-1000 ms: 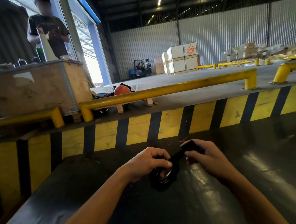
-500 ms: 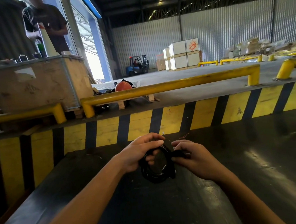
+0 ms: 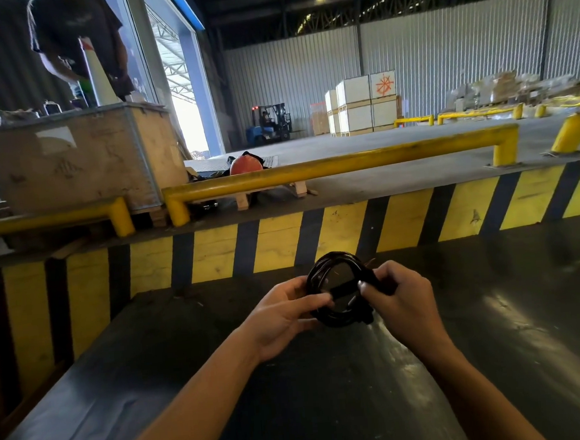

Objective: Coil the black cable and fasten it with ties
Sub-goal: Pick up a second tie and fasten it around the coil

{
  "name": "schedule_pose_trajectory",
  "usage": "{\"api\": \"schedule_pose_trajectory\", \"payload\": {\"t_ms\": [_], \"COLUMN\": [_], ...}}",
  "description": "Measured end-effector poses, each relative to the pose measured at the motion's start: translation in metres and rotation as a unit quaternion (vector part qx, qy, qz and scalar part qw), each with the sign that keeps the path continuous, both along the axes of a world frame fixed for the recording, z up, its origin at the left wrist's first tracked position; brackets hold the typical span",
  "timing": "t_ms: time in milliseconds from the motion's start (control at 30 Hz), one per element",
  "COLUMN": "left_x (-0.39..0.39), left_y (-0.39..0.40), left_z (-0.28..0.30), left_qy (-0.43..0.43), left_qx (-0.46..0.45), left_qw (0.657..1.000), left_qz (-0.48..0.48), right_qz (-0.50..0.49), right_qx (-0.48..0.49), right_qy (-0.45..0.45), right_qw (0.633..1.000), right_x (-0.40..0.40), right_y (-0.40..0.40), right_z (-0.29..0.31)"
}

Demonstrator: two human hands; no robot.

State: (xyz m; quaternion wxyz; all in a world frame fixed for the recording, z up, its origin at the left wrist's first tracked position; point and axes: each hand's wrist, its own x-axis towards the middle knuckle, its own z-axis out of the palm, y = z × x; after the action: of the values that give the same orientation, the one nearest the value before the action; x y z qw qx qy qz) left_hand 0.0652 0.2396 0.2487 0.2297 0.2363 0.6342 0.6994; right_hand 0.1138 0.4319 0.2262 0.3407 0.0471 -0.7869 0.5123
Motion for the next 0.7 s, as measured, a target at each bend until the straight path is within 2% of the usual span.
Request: {"api": "schedule_pose_trajectory", "payload": {"t_ms": [100, 167, 267, 400, 567, 700], "left_x": [0.001, 0.001, 0.001, 0.003, 0.009, 0.014], "left_y": [0.003, 0.004, 0.002, -0.003, 0.001, 0.007], "left_z": [-0.005, -0.004, 0.0, 0.006, 0.015, 0.021], "left_qy": [-0.005, 0.014, 0.079, 0.192, 0.272, 0.283], "left_qx": [0.031, 0.02, -0.048, -0.163, -0.27, -0.258], "left_qw": [0.999, 0.999, 0.993, 0.966, 0.923, 0.922], "left_qz": [0.02, 0.047, 0.075, 0.05, -0.045, -0.056], "right_qz": [0.007, 0.024, 0.024, -0.023, -0.056, 0.002], "right_qx": [0.006, 0.027, 0.044, 0.059, 0.159, 0.287], "right_qy": [-0.017, -0.05, -0.057, -0.014, 0.011, -0.05], "right_qw": [1.0, 0.998, 0.997, 0.998, 0.986, 0.957], "right_x": [0.001, 0.003, 0.006, 0.009, 0.003, -0.002], "right_y": [0.003, 0.006, 0.018, 0.036, 0.039, 0.032], "right_z": [-0.004, -0.005, -0.001, 0.019, 0.039, 0.037]}}
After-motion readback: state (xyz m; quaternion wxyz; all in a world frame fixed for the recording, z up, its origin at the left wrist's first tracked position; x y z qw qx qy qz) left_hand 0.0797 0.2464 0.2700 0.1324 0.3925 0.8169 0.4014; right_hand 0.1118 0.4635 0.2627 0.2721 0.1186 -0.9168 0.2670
